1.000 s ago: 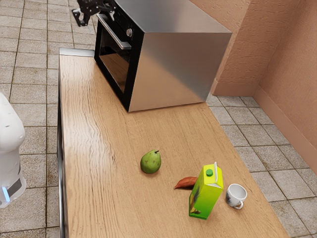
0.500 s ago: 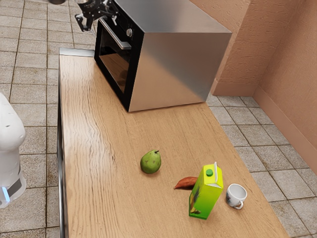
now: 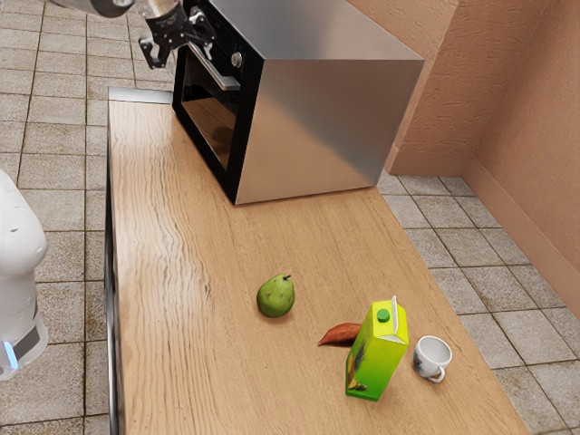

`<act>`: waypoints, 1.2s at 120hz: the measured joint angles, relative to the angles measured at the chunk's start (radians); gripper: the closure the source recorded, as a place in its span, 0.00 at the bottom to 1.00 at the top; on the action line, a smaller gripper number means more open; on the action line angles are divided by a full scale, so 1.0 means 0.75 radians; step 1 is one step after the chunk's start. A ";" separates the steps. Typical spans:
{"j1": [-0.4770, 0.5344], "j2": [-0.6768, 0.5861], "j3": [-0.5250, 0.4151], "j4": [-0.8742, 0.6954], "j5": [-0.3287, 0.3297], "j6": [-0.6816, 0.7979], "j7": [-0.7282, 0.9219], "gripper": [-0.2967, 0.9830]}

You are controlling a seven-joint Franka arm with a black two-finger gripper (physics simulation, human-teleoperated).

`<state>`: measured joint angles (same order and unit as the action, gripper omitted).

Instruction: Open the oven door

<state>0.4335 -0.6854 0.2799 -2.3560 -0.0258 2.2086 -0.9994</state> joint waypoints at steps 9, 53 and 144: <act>-0.001 0.009 0.001 0.000 -0.008 0.005 0.004 0.26; 0.001 0.036 0.001 0.007 -0.021 0.028 0.019 0.27; 0.011 -0.070 0.013 -0.119 -0.036 0.048 0.030 0.28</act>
<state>0.4418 -0.7381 0.2894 -2.4452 -0.0526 2.2442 -0.9770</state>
